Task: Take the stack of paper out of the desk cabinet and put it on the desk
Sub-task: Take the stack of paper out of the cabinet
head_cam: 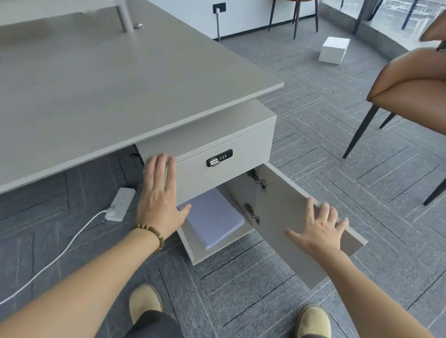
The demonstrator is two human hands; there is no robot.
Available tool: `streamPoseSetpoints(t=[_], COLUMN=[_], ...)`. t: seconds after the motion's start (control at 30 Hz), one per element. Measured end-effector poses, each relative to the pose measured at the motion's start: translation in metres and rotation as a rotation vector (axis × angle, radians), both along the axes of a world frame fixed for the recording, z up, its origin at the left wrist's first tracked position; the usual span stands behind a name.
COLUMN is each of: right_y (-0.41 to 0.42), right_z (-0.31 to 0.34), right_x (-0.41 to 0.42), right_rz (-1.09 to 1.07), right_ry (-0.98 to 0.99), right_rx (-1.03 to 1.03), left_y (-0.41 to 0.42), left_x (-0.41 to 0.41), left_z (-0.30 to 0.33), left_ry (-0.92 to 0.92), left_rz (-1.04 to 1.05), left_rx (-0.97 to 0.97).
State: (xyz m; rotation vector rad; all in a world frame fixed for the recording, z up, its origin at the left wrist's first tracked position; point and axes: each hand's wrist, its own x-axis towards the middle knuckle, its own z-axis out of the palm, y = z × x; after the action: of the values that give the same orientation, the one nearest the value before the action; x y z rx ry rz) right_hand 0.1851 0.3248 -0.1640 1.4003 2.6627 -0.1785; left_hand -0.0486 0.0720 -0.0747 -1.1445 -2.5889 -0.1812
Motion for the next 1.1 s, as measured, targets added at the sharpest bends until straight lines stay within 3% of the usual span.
streamPoseSetpoints(t=[0.27,0.37,0.53,0.9,1.1], right_y=[-0.002,-0.006,-0.017,-0.011,0.008], right_z=[0.000,0.005,-0.003,-0.110,-0.174], right_x=[-0.031,-0.047,-0.076,-0.124,-0.158], right_rz=[-0.032,0.001,0.165,0.221,0.273], right_ry=[0.017,0.130,0.192,0.106,-0.036], right_rx=[-0.033,-0.027,0.000,-0.271,-0.465], left_y=[0.013,0.020,0.031,0.066,0.082], left_x=[0.014,0.036,0.063,0.022,0.006], left_z=[-0.009,-0.028,-0.095,-0.243,-0.302], left_ry=[-0.088,-0.168,-0.315,-0.786,-0.853], left_rz=[0.082,0.052,-0.033,0.170,0.290], left_rx=[0.157,0.215,0.025,0.046,-0.022])
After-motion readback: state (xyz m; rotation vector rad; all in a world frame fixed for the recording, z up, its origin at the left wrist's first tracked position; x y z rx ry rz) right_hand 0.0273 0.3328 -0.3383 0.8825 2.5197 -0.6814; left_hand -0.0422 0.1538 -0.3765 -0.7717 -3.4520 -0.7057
